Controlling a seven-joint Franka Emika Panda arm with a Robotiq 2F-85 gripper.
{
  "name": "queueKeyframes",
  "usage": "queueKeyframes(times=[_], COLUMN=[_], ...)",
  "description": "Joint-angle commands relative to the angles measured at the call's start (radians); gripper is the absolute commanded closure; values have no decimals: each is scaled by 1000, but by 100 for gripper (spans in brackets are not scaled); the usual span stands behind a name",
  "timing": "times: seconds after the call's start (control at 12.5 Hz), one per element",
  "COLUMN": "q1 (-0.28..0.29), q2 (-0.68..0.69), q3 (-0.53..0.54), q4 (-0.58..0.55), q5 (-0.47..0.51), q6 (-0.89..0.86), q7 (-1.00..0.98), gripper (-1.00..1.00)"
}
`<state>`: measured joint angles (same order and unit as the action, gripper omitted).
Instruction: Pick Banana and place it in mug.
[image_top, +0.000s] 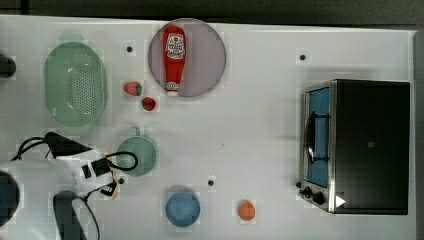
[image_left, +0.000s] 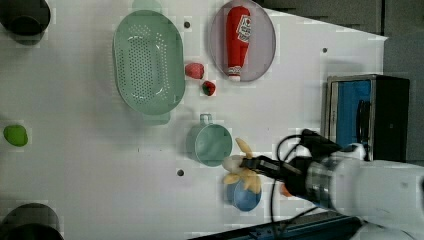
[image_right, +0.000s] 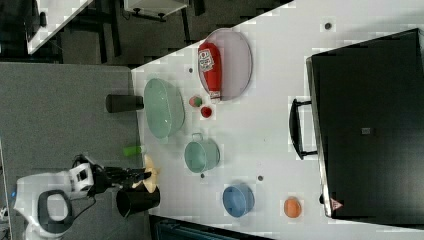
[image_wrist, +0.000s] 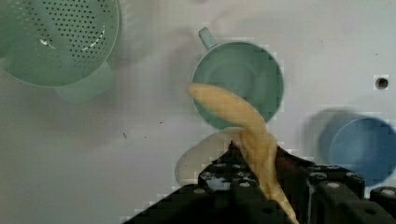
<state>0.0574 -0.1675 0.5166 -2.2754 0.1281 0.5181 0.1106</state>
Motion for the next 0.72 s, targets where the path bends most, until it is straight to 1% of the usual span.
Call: queueKeyframes(times=[0.08,0.24,0.32,0.56,0.72], q1=[-30,-30,-30,-30,-31], q2=[99,155,175,213,203], q3=[-21,-21,-24,-44,-47], q4=[-56,-90,-100,-111,-102], q5=[2,0,0,-1,-1], q6=[139,241,271,292,293], q7=[91,91,91,91,91], gripper=[45,45,37,-27,-72])
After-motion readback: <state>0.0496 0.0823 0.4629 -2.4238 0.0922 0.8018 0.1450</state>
